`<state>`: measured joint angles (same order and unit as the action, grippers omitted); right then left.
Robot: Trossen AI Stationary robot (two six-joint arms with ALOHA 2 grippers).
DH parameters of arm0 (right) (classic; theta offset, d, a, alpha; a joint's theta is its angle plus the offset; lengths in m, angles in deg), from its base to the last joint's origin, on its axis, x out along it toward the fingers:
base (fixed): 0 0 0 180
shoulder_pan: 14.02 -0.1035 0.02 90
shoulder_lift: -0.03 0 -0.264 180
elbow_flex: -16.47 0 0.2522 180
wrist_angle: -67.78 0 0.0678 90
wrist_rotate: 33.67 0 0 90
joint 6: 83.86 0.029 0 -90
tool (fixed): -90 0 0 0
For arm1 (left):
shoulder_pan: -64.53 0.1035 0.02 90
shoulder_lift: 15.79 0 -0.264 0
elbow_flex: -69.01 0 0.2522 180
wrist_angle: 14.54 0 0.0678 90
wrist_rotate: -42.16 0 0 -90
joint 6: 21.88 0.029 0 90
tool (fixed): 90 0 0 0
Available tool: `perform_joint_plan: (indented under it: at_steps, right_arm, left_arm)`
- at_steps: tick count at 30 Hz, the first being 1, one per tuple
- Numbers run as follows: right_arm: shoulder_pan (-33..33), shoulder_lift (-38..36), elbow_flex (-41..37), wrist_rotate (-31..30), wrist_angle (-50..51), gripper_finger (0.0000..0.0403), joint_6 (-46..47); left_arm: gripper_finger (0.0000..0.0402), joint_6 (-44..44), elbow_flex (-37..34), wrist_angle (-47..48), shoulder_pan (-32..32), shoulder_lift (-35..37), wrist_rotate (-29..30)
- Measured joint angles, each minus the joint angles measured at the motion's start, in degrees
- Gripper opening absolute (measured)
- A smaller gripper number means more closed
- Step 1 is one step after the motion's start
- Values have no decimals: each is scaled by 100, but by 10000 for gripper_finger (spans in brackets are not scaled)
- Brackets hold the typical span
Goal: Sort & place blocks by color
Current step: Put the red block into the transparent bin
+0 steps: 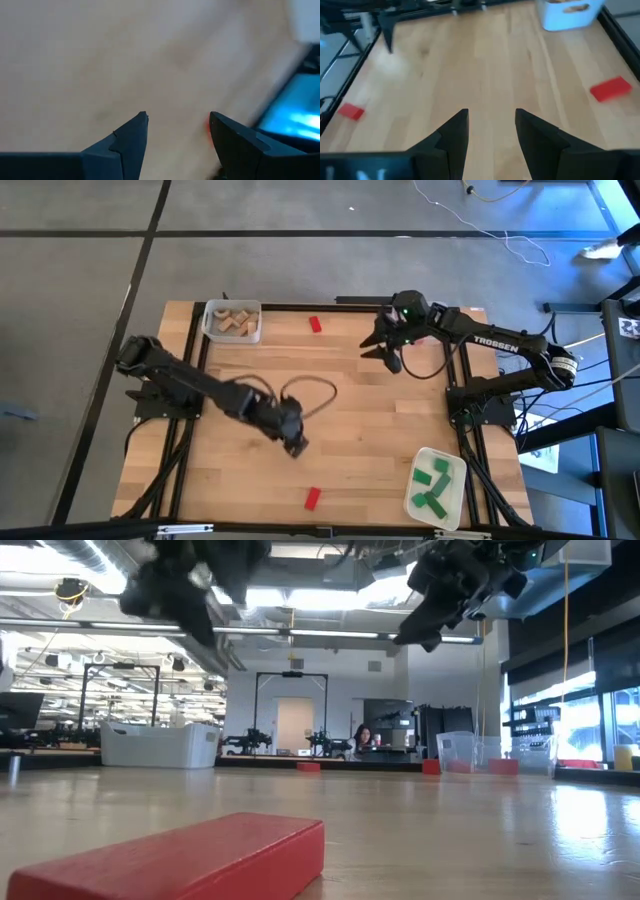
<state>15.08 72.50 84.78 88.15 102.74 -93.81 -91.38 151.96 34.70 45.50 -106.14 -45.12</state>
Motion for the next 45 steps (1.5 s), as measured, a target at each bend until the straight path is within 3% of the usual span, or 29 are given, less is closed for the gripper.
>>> perform_joint_plan:
  at_steps: [6, 9, 14, 19, 29, 37, 45]
  right_arm:
    - [0, 0, 0, 389, 17, 163, -547]
    - [0, 0, 0, 480, 15, 163, -573]
    - [-1, -2, 0, 480, 17, 163, -575]
    - [-2, -2, -2, 491, 8, 163, -569]
    - [0, -2, -2, 487, -1, 163, -562]
    - [-2, -2, -2, 487, 31, 163, -562]
    - [-2, -2, -2, 487, 51, 163, -560]
  left_arm:
    - [205, -194, 32, -1727, -810, -300, 733]
    - [205, -548, 62, -1958, -1100, -553, 1153]
    - [204, -652, 680, -1962, -1370, -1295, 1275]
    - [204, -513, 1536, -1610, -1471, -2144, 980]
    - [204, -918, 3387, 234, -1643, -3407, 1452]
    - [204, -2682, 3402, 1303, -1777, -3411, 1305]
    - [205, -3229, 3402, 1262, -1861, -3412, 1217]
